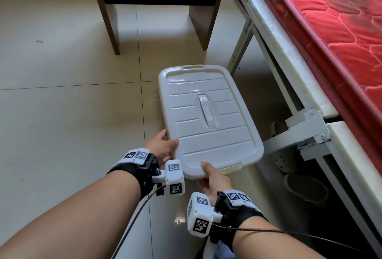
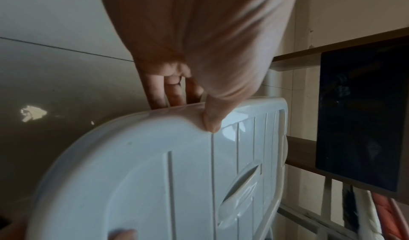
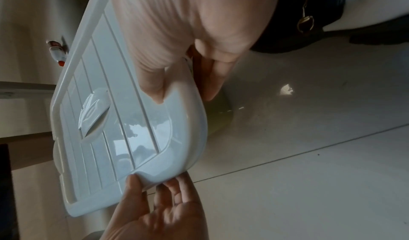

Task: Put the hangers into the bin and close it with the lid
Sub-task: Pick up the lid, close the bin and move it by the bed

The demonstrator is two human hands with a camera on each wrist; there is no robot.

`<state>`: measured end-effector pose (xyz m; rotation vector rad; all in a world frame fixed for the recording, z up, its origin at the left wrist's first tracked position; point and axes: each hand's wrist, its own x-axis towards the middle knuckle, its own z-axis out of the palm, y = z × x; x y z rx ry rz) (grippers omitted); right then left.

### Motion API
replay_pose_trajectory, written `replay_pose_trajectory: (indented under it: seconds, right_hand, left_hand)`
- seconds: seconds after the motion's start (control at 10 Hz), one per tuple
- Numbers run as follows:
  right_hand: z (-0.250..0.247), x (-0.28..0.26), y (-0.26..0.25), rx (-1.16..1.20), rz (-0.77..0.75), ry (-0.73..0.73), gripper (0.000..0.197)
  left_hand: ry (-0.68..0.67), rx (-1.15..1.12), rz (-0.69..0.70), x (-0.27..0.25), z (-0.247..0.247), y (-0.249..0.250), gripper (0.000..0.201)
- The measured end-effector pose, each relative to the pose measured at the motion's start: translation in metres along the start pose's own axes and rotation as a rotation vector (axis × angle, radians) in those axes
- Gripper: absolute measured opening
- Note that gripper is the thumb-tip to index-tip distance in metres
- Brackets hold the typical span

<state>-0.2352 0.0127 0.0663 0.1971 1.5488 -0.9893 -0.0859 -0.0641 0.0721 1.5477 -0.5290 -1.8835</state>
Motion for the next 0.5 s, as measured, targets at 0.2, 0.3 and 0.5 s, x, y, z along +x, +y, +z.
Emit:
replay_pose_trajectory:
  seconds: [0.2,0.3,0.5]
  right_hand:
    - [-0.005,0.008,0.003,-0.115,0.091,-0.09,0.032]
    - [-0.004,0.004,0.002,-0.163,0.081,-0.09,0.03]
    - [-0.018,0.024,0.006,-0.436,-0.018,0.216,0.113]
  left_hand:
    - [0.07,-0.011,0.022,0.001,-0.006,-0.005,0.046]
    - [0.074,0.0,-0.016,0.0,-0.011,-0.007,0.043]
    - [0.23,0.25,0.028,-0.014,-0.031,-0.008,0.045]
